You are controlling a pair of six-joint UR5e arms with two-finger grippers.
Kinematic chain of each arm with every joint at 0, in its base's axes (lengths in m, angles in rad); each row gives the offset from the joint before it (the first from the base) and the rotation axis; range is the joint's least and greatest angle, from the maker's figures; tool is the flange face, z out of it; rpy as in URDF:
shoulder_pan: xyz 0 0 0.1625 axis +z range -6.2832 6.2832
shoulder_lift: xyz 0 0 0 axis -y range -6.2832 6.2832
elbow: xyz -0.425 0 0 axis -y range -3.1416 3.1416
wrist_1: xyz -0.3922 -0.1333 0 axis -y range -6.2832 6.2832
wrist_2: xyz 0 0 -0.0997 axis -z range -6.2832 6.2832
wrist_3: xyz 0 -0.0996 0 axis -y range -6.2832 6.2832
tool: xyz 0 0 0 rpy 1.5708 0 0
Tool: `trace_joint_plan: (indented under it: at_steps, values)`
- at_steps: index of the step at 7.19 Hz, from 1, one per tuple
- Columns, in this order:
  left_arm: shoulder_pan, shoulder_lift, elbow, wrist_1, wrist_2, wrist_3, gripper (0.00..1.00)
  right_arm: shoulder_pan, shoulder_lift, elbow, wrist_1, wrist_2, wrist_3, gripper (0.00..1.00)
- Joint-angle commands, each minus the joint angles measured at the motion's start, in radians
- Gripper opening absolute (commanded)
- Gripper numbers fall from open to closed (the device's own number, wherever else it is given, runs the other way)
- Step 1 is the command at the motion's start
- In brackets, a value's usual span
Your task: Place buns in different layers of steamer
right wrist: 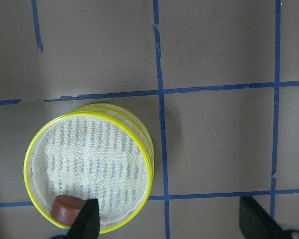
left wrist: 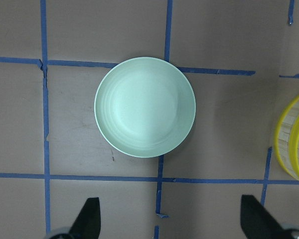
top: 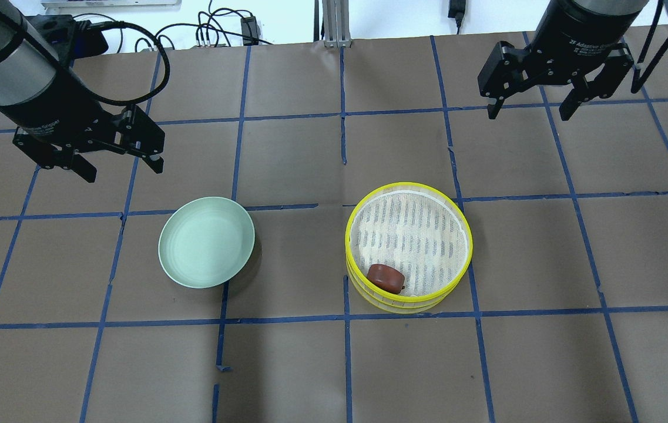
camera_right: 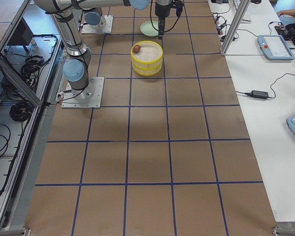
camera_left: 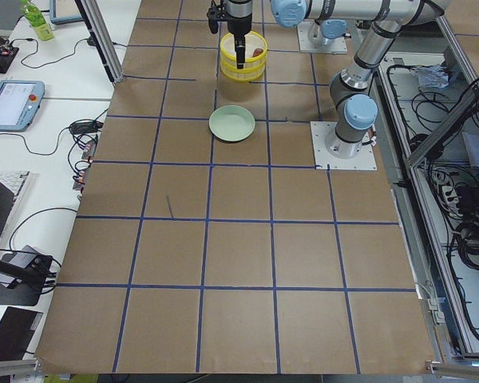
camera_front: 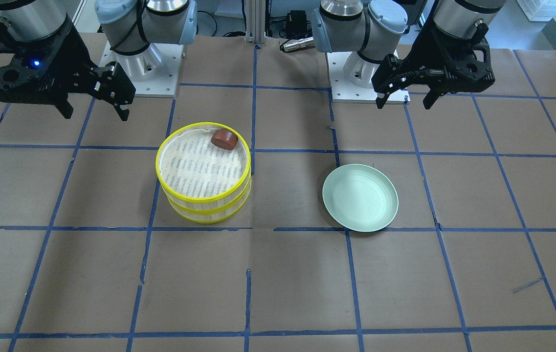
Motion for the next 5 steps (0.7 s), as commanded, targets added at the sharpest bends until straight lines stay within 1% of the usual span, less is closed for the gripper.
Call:
trace_joint_plan:
  at_steps: [1, 5]
  values:
    - [0.000, -0.002, -0.001, -0.001, 0.003, 0.002, 1.00, -0.001, -0.001, 0.001, 0.004, -0.002, -0.002, 1.00]
    - [-0.002, -0.006, 0.003, -0.002, 0.012, -0.008, 1.00, 0.000, -0.001, 0.001, 0.003, 0.000, -0.002, 1.00]
